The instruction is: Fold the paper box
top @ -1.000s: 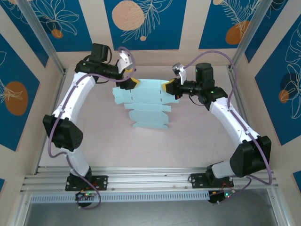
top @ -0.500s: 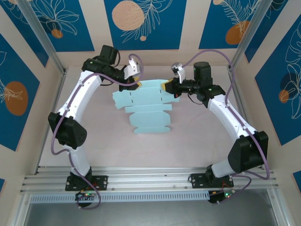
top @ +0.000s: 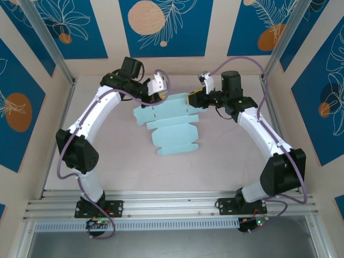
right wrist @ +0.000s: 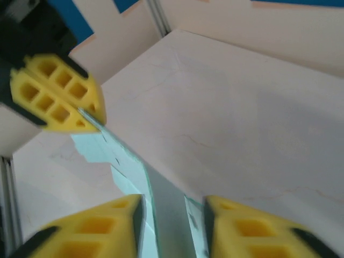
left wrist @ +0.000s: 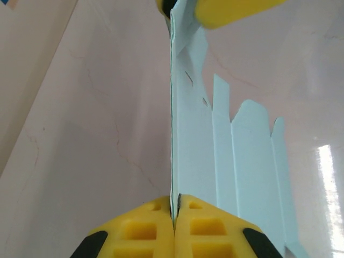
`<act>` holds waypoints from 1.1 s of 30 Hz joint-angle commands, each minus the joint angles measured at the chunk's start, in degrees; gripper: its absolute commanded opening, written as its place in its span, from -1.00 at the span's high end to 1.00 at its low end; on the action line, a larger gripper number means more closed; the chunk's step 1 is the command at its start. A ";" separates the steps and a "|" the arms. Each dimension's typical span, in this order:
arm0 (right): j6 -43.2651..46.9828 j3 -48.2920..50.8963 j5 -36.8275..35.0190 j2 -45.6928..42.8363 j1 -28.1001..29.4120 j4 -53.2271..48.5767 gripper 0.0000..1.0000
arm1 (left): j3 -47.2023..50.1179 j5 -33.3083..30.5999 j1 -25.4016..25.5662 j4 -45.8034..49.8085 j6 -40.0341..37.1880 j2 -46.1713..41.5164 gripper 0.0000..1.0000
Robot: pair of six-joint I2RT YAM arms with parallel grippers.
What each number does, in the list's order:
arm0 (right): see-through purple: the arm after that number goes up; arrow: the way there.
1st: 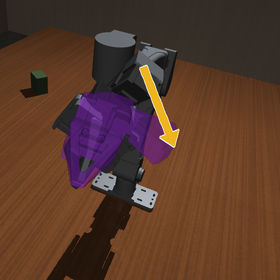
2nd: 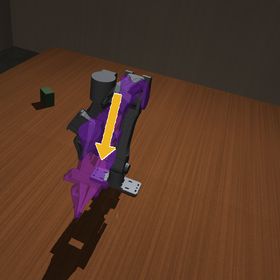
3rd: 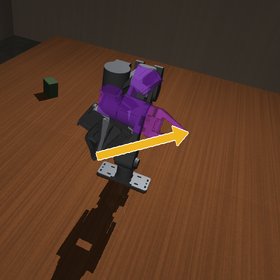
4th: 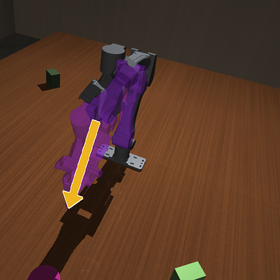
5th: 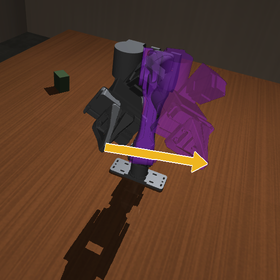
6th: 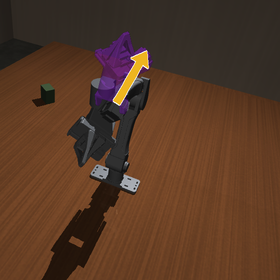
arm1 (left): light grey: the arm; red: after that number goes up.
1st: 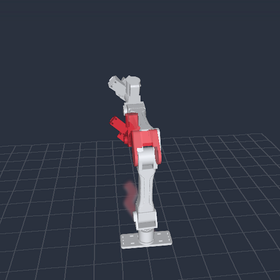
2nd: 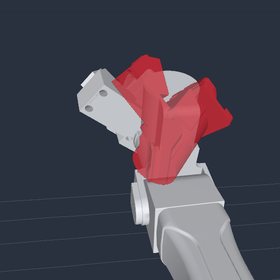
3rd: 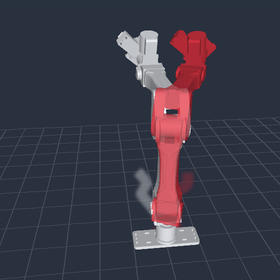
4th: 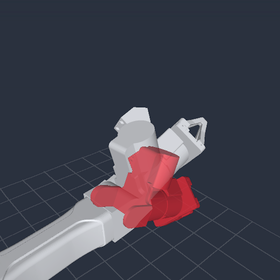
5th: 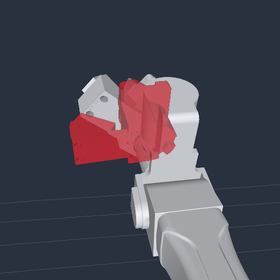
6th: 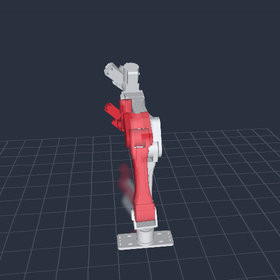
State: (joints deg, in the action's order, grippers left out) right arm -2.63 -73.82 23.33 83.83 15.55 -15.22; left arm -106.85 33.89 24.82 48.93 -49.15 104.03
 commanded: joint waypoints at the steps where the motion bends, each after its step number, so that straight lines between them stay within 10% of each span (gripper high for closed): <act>1: -3.10 1.23 -4.16 -1.52 -1.16 -1.25 -0.19 | 6.34 -5.47 1.93 -8.69 0.45 -3.95 1.00; 18: -22.40 11.86 -13.43 -10.79 -5.93 -8.35 -0.36 | 42.41 -25.69 11.67 -49.08 2.08 -14.65 1.00; 33: -29.32 7.94 -20.95 -4.79 0.65 -14.78 -0.20 | 53.16 -52.80 21.83 -86.01 -18.50 -3.62 1.00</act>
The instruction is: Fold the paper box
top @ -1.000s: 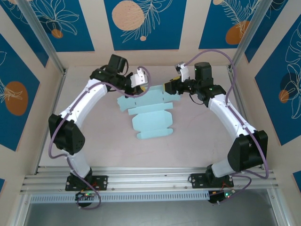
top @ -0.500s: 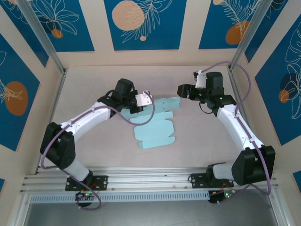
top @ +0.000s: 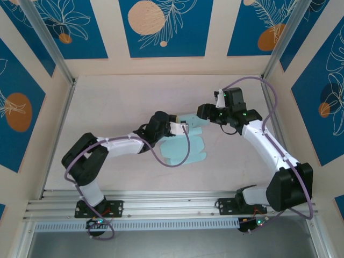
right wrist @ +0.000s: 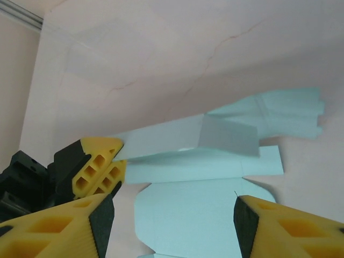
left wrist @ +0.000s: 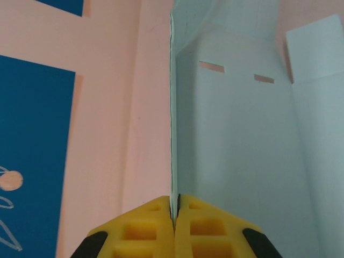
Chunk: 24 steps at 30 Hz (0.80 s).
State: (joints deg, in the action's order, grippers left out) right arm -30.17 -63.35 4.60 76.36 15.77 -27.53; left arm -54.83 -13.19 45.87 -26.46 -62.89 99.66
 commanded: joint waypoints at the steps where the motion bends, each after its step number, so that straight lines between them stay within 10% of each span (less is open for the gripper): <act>1: -1.55 -3.64 -2.33 3.96 0.64 -3.01 -0.19 | 1.49 -5.59 0.96 -11.52 -5.02 0.70 1.00; 24: -1.28 -15.39 1.92 22.39 1.29 -2.36 -0.37 | 0.87 -7.62 1.17 -17.48 -7.16 7.18 1.00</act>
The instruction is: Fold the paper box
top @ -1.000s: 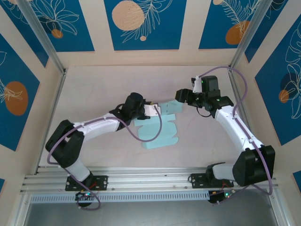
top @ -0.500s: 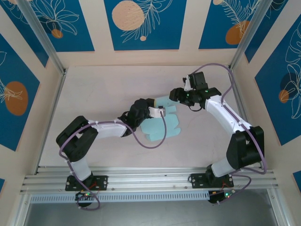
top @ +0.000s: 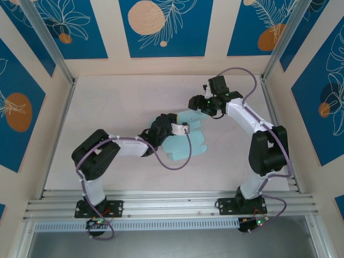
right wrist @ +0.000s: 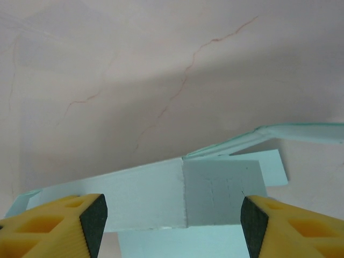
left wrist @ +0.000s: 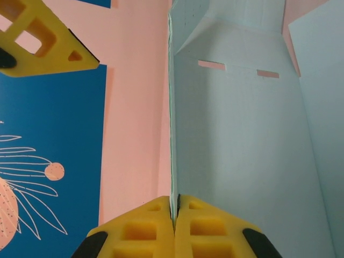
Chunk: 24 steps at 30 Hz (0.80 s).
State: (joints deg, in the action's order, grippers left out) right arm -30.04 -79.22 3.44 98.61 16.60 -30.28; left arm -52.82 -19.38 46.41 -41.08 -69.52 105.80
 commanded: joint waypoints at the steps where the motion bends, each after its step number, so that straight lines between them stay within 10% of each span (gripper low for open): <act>1: -1.89 0.93 3.88 0.29 0.58 1.04 -0.37 | -1.23 -1.49 0.56 -2.87 -0.37 1.37 1.00; 17: -5.15 0.17 10.12 5.45 1.87 4.03 -0.24 | -1.67 -2.26 0.60 -4.44 0.44 2.83 1.00; 24: -6.65 0.03 11.89 5.54 1.92 6.23 0.34 | -1.48 -2.61 0.70 -5.48 0.52 3.01 1.00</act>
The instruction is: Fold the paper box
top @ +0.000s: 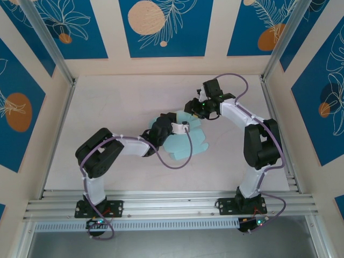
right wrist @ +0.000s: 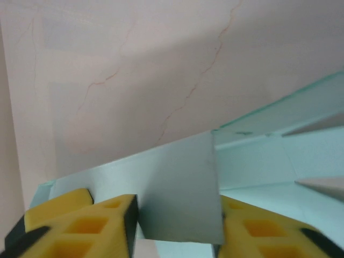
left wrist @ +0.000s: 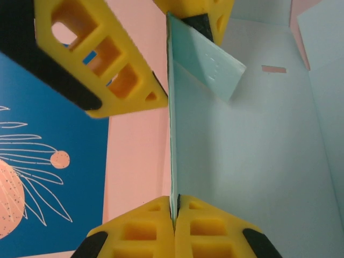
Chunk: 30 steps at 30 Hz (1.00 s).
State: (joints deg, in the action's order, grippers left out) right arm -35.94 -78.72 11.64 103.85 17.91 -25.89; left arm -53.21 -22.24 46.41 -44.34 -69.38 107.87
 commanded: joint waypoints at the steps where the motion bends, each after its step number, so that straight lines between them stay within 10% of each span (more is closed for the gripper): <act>1: -1.01 -0.46 3.98 0.30 0.60 2.12 0.43 | -1.01 0.20 0.69 -2.48 0.34 1.09 1.00; 6: -1.44 -0.31 5.05 0.30 0.59 2.87 0.56 | -1.36 -0.24 0.78 -2.60 -0.37 1.64 1.00; 14: -0.16 2.24 4.23 -4.72 -0.98 2.69 -0.03 | -1.19 -0.62 0.78 -3.39 -1.36 2.24 1.00; 30: -0.27 20.11 5.41 -13.76 -13.38 11.47 -0.13 | -1.37 -0.61 0.35 -3.48 -1.37 2.13 1.00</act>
State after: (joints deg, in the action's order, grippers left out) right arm -36.42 -60.58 15.33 89.52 4.86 -16.88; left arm -53.30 -23.59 46.44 -47.16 -69.65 109.36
